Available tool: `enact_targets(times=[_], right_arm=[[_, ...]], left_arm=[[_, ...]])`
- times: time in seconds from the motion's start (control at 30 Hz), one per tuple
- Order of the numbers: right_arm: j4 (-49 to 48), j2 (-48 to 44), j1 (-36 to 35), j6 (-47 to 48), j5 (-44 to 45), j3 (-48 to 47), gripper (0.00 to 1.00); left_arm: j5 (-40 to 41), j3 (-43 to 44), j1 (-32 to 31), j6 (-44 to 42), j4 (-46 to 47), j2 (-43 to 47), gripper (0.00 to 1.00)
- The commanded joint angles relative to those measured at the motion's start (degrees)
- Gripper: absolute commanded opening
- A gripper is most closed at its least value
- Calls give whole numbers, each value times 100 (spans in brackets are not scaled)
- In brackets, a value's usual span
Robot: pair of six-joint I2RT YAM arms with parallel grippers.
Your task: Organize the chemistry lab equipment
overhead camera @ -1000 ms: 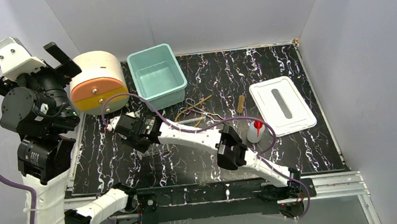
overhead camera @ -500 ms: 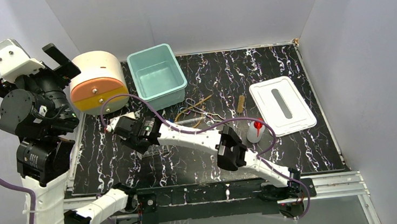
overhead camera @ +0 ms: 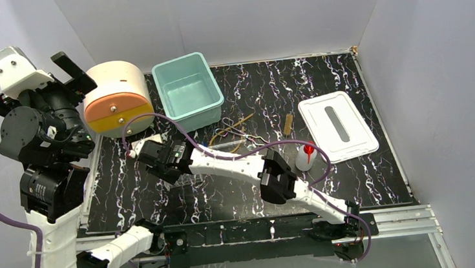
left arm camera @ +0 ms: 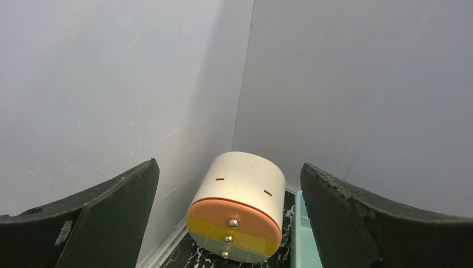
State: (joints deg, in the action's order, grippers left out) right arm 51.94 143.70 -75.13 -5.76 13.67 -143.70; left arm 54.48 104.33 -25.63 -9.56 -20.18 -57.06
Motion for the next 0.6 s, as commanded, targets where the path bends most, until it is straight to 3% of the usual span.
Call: enact_targets(times=[0.0, 0.2, 0.4, 0.57], right_arm=[[-255, -505, -27, 31, -89, -43, 41], [-364, -694, -28, -66, -303, -154, 44], [-651, -912, -26, -153, -373, 193, 53], [-548, -581, -22, -104, -110, -205, 62]], left_arm=[[52, -18, -21, -19, 37, 2, 98], [53, 33, -21, 13, 16, 10, 98], [4, 117, -21, 100, -51, -15, 98], [-31, 158, -21, 122, -76, -25, 98]])
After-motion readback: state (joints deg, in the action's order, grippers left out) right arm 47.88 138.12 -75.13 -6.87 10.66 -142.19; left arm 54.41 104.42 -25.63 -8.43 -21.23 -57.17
